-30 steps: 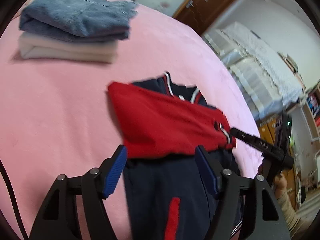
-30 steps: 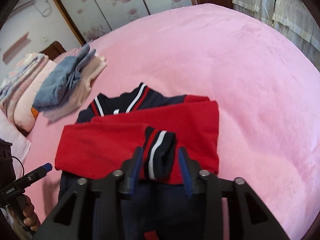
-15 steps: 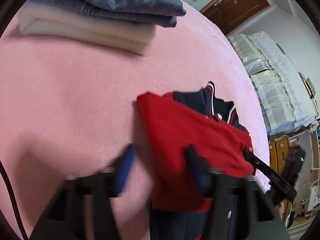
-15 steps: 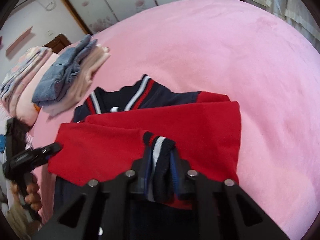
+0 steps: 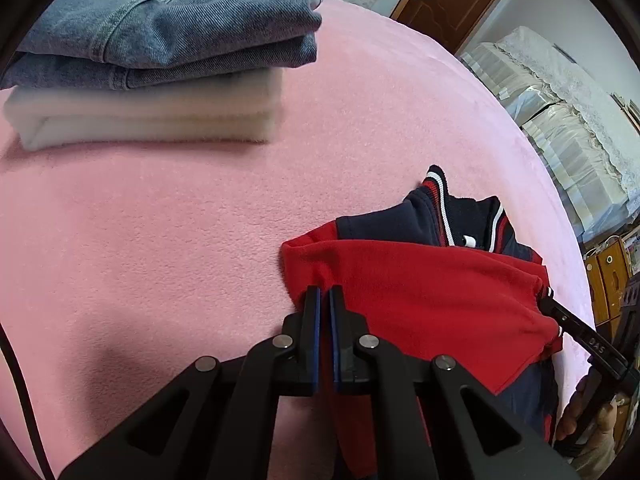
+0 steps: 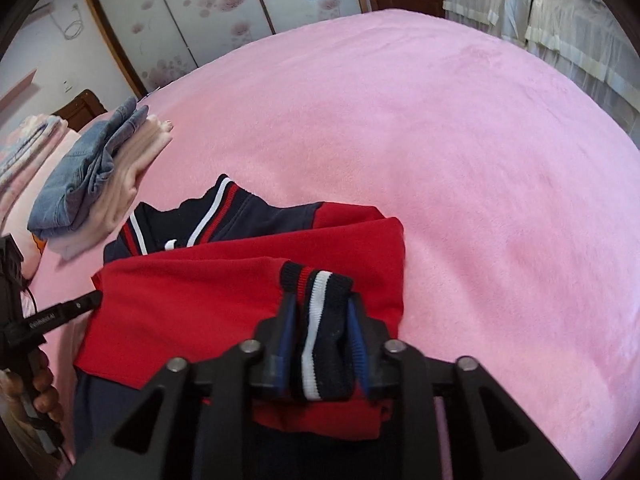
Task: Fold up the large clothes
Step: 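Grasp the folded sleeve cuff with the right tool while the left tool holds the jacket side, then lay the sleeve flat on the jacket front and open both tools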
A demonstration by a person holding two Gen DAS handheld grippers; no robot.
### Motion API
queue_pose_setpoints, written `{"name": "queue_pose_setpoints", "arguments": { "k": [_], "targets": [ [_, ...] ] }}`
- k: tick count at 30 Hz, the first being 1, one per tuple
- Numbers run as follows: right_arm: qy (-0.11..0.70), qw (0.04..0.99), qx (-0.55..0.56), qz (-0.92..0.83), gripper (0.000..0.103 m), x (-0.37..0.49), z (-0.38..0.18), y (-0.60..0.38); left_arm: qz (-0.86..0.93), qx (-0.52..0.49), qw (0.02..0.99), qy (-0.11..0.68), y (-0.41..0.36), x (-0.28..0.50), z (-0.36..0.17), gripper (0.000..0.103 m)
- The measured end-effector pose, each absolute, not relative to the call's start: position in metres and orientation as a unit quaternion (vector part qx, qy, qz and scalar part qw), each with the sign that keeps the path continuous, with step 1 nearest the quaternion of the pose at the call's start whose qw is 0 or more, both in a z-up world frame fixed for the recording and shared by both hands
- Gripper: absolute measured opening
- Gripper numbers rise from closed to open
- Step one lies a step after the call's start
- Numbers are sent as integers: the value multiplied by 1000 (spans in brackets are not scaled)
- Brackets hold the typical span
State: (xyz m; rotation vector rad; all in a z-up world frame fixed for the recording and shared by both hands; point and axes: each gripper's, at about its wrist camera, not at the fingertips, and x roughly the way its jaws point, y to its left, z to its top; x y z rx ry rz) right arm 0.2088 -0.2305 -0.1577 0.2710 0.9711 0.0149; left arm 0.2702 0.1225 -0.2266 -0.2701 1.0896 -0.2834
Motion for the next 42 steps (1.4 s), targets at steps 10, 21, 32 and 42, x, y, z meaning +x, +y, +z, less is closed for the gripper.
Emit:
{"name": "queue_pose_setpoints", "arguments": {
  "k": [10, 21, 32, 42],
  "targets": [
    [417, 901, 121, -16, 35, 157, -120, -230, -92, -73, 889, 443, 114, 215, -172, 50],
    [426, 898, 75, 80, 10, 170, -129, -148, -148, -124, 842, 504, 56, 211, -192, 37],
    [446, 890, 66, 60, 9, 192, -160, -149, -121, -96, 842, 517, 44, 221, -221, 37],
    [439, 895, 75, -13, 0, 186, -158, -212, -120, -96, 839, 521, 47, 222, -225, 35]
  ]
}}
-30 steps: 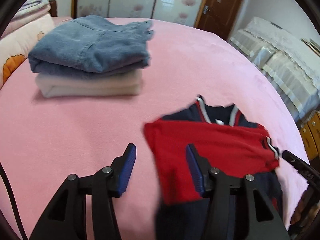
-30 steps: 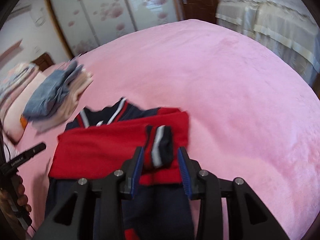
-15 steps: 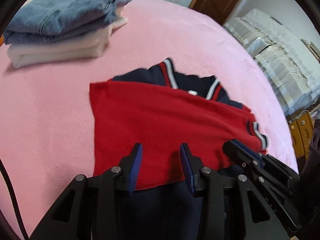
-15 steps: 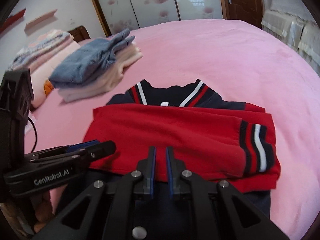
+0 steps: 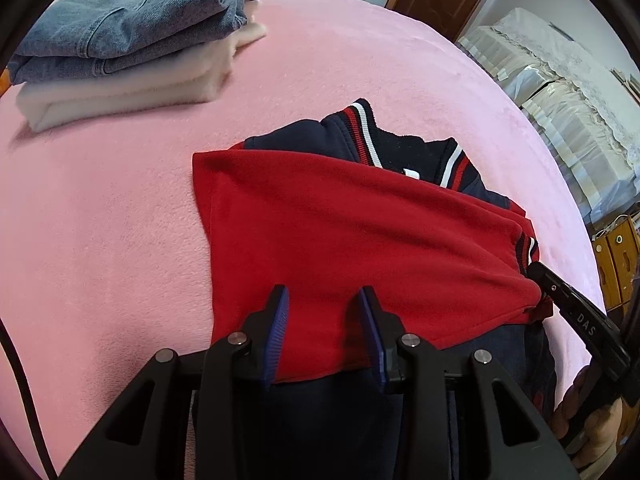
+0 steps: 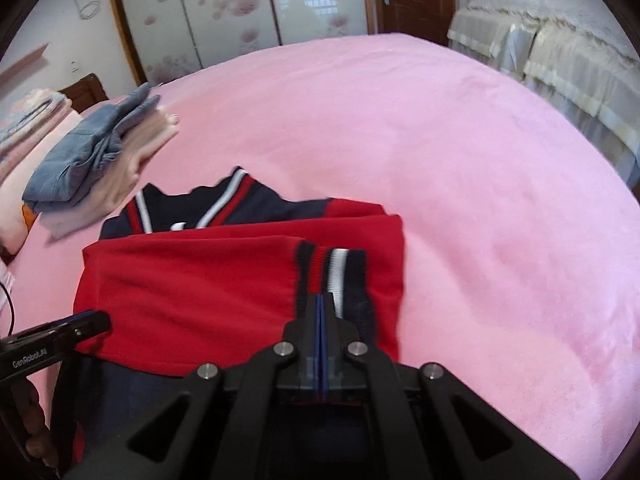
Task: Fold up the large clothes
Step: 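Lay the sleeve flat on the jacket front and open both tools, then move both tools to the striped jacket hem and grasp it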
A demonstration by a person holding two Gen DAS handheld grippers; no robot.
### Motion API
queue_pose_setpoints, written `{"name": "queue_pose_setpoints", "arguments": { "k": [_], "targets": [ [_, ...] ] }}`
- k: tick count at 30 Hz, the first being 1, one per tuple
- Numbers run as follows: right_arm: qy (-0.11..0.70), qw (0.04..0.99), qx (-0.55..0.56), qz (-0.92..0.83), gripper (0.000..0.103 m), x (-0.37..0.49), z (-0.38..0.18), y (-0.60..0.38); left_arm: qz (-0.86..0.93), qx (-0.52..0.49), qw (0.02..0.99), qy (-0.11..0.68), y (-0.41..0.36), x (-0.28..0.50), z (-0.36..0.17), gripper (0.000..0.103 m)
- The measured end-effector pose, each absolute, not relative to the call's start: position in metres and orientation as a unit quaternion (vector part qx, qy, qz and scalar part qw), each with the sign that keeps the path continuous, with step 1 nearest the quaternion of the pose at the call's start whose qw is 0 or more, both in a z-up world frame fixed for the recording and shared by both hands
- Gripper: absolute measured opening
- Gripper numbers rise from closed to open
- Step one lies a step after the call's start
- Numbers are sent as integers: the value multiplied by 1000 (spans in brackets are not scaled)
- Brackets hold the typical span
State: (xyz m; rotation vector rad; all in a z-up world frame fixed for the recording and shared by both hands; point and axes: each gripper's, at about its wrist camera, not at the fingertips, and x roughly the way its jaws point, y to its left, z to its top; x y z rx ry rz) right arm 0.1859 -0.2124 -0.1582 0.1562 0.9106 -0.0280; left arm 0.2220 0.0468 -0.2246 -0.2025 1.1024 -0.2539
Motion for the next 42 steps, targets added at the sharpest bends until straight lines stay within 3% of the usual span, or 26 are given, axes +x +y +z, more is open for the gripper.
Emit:
{"name": "queue_pose_setpoints", "arguments": {
  "k": [17, 19, 24, 36, 38, 40, 42],
  "targets": [
    [448, 891, 76, -15, 0, 189, -161, -215, -122, -83, 838, 525, 43, 221, -222, 36],
    [448, 891, 75, -13, 2, 188, -157, -212, -123, -80, 837, 527, 41, 219, -217, 40],
    [443, 894, 70, -9, 4, 179, -137, -200, -114, -66, 846, 516, 38, 208, -198, 66],
    [450, 887, 55, 89, 8, 141, -120, -134, -130, -75, 850, 504, 37, 166, -167, 66],
    [462, 879, 50, 103, 10, 130, -128, -122, -130, -72, 847, 511, 39, 155, -172, 66],
    [474, 874, 37, 105, 20, 120, -137, -117, -128, -65, 842, 520, 40, 147, -179, 66],
    [489, 866, 27, 99, 22, 110, -150, -116, -122, -49, 834, 537, 41, 137, -192, 66]
  ]
}}
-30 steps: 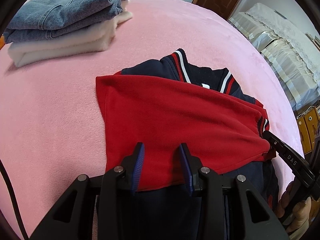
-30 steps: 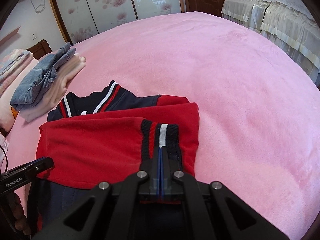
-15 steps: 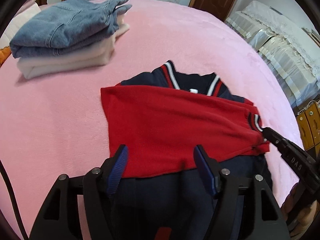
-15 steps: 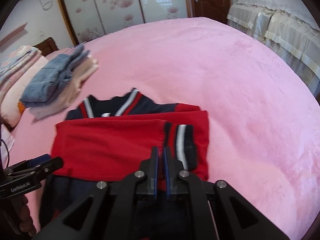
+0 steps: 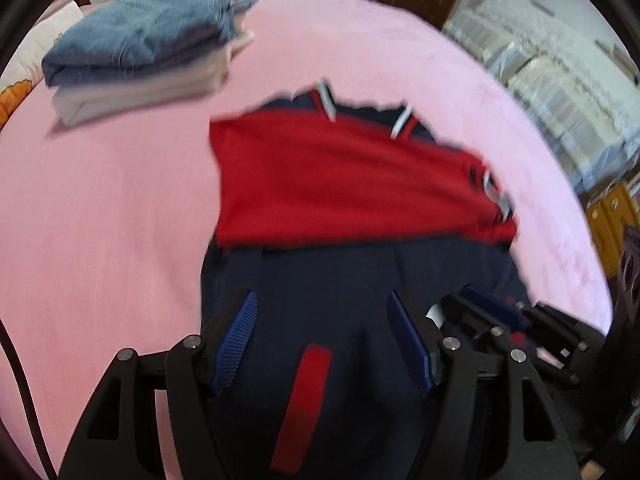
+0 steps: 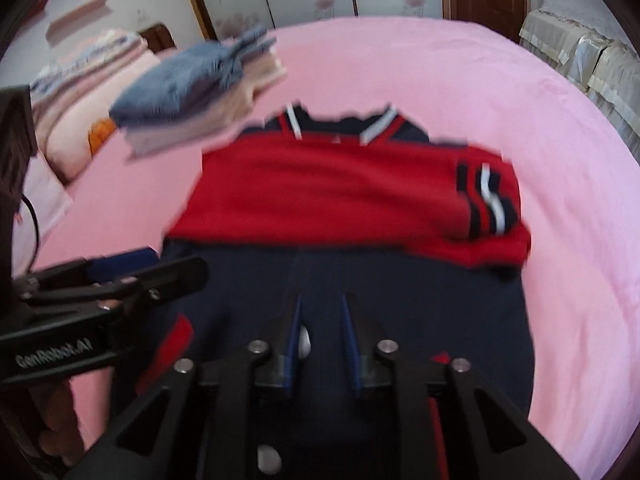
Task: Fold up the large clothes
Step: 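Move both tools to the striped jacket hem and grasp it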
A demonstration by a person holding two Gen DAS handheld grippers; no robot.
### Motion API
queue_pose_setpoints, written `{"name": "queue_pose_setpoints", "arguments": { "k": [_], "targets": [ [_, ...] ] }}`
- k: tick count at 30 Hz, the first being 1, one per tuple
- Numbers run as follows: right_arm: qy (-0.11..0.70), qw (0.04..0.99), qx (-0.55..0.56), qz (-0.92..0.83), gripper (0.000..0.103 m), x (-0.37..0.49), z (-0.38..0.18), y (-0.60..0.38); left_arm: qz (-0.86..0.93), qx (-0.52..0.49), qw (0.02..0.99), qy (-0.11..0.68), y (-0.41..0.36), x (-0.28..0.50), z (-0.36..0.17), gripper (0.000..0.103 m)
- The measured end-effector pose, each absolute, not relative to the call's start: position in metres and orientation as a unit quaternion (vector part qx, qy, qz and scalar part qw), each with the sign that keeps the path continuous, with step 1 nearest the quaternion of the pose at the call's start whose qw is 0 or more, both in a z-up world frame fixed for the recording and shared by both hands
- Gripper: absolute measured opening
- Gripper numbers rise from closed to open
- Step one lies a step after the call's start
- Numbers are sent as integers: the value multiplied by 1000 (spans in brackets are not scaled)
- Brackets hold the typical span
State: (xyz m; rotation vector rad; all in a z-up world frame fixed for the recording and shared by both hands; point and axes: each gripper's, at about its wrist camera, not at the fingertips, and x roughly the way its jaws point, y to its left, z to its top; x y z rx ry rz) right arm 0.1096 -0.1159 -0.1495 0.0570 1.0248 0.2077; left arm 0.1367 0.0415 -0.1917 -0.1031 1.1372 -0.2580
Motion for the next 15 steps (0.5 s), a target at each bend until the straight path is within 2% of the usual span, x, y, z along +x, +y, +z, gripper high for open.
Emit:
{"name": "queue_pose_setpoints", "arguments": {
  "k": [5, 15],
  "targets": [
    [513, 853, 38, 87, 22, 81, -162, -138, -110, -36, 818, 563, 60, 106, -213, 66],
    [520, 851, 33, 65, 22, 27, -152, -166, -96, -24, 815, 571, 85, 52, -210, 66]
  ]
}}
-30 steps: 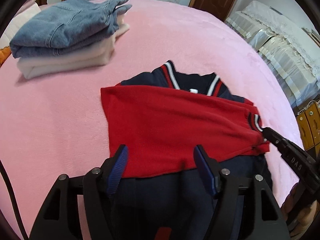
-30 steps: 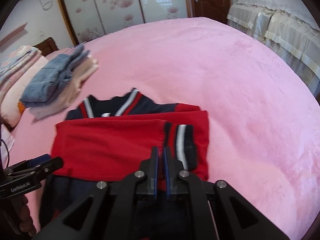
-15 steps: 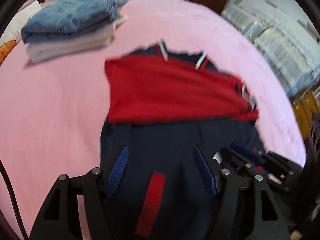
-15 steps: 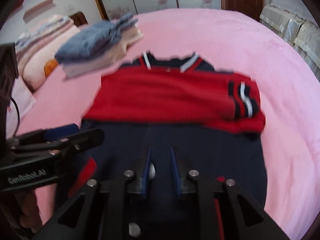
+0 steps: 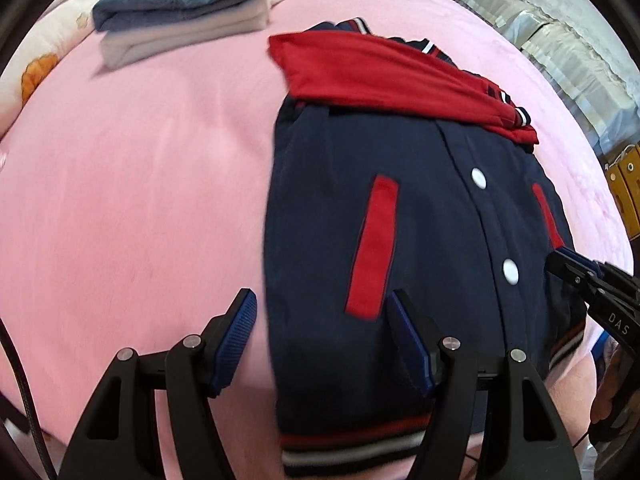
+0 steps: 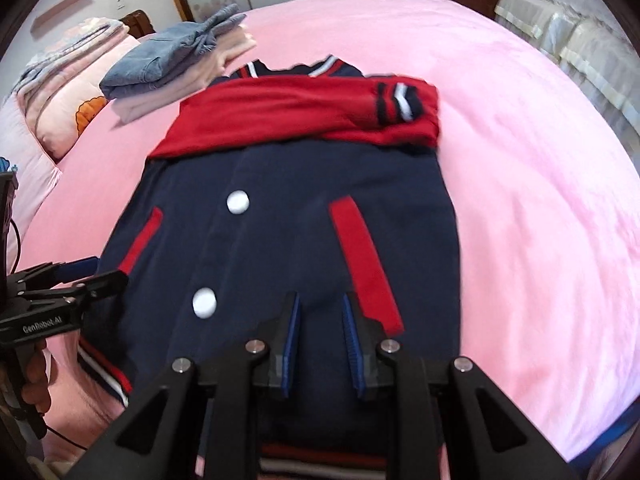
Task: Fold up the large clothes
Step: 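Move both tools to the striped jacket hem and grasp it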
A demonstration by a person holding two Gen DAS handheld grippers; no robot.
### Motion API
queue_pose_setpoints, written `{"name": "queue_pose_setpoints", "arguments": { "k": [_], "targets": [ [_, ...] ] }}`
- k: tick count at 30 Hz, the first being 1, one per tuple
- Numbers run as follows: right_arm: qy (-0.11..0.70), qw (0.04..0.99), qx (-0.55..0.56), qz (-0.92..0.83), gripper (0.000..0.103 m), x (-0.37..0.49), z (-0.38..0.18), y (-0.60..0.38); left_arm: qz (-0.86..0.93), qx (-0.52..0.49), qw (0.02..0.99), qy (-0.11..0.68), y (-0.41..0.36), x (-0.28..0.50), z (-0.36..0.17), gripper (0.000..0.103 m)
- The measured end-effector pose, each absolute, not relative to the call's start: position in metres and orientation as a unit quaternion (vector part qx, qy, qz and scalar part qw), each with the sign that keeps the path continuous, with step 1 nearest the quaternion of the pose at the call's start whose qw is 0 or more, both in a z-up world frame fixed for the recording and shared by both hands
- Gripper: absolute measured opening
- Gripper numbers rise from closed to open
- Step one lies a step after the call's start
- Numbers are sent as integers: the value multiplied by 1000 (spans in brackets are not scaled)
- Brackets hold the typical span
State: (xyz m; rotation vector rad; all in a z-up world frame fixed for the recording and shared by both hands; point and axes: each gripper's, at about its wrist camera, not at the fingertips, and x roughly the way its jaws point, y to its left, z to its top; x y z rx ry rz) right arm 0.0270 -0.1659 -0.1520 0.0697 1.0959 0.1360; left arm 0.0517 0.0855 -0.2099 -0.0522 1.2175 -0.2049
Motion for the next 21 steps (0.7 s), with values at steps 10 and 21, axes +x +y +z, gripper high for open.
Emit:
{"name": "queue_pose_setpoints", "arguments": {
  "k": [10, 21],
  "targets": [
    [531, 844, 63, 46, 23, -33, -155, -202, -75, -48, 812, 576, 121, 10, -211, 66],
    [523, 847, 82, 45, 23, -69, -147, -218, -90, -75, 812, 571, 132, -20, -209, 66]
  ]
}}
